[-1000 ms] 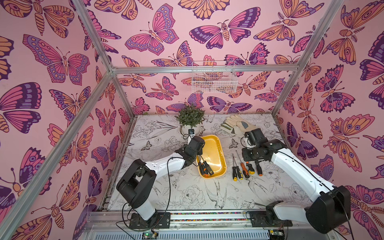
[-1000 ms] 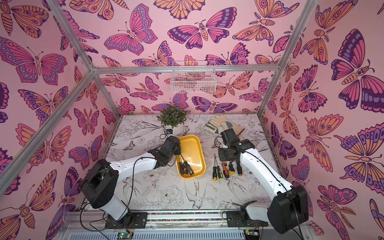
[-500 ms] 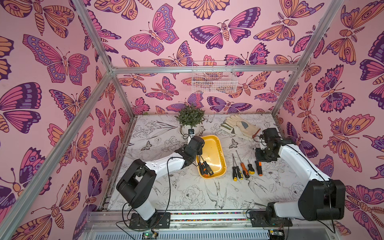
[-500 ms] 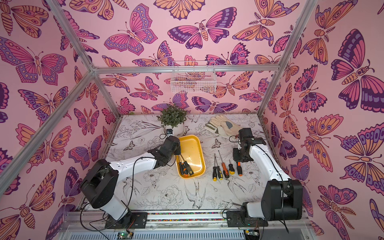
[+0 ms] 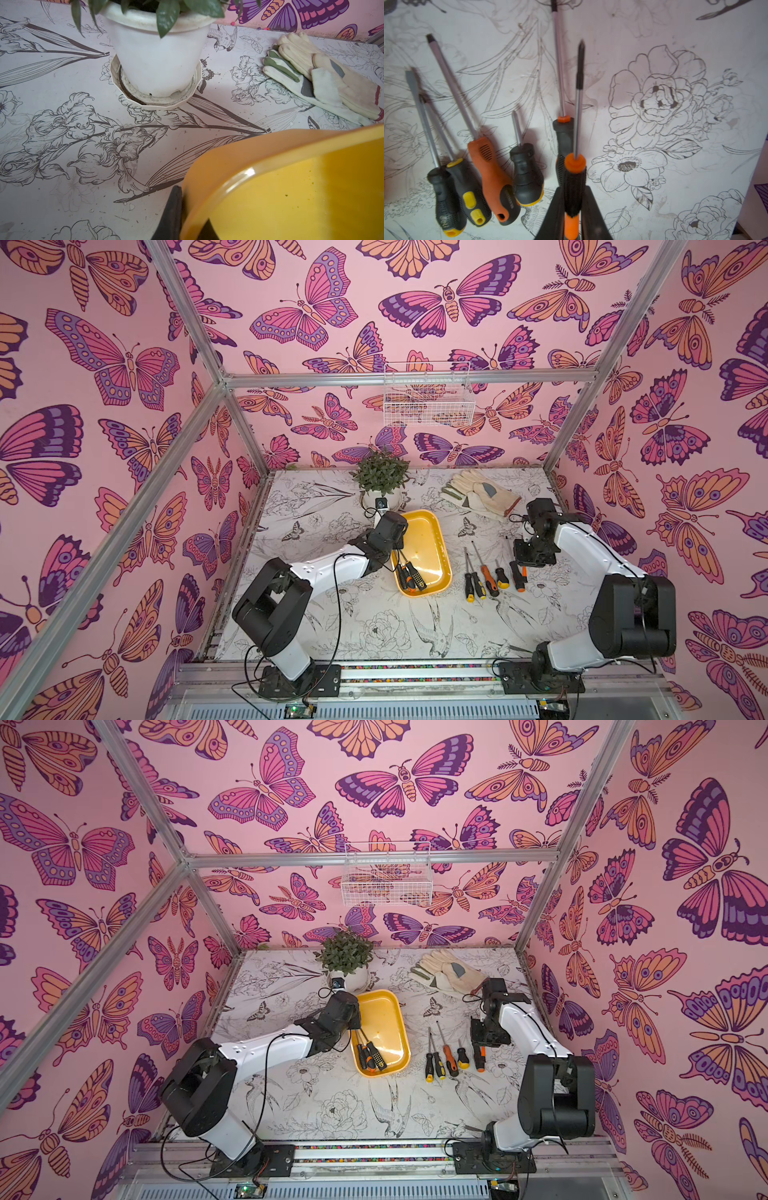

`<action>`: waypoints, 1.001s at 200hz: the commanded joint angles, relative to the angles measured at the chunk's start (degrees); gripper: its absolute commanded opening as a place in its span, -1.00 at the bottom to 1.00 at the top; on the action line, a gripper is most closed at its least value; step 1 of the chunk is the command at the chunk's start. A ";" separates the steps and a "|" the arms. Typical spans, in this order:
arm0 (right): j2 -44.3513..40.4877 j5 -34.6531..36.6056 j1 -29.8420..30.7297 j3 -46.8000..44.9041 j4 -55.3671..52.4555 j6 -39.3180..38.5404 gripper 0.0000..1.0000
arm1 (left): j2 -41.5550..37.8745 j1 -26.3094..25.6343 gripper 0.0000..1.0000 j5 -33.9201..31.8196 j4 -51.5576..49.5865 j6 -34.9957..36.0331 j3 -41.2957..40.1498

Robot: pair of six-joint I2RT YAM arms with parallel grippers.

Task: Take out the screwdriver from the storage box
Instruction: Place the screwdriver at the center of the board.

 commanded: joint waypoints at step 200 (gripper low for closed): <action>12.90 -1.15 -5.71 3.45 1.76 -3.48 -1.00 | -3.18 0.38 -1.00 0.72 1.25 0.48 -1.99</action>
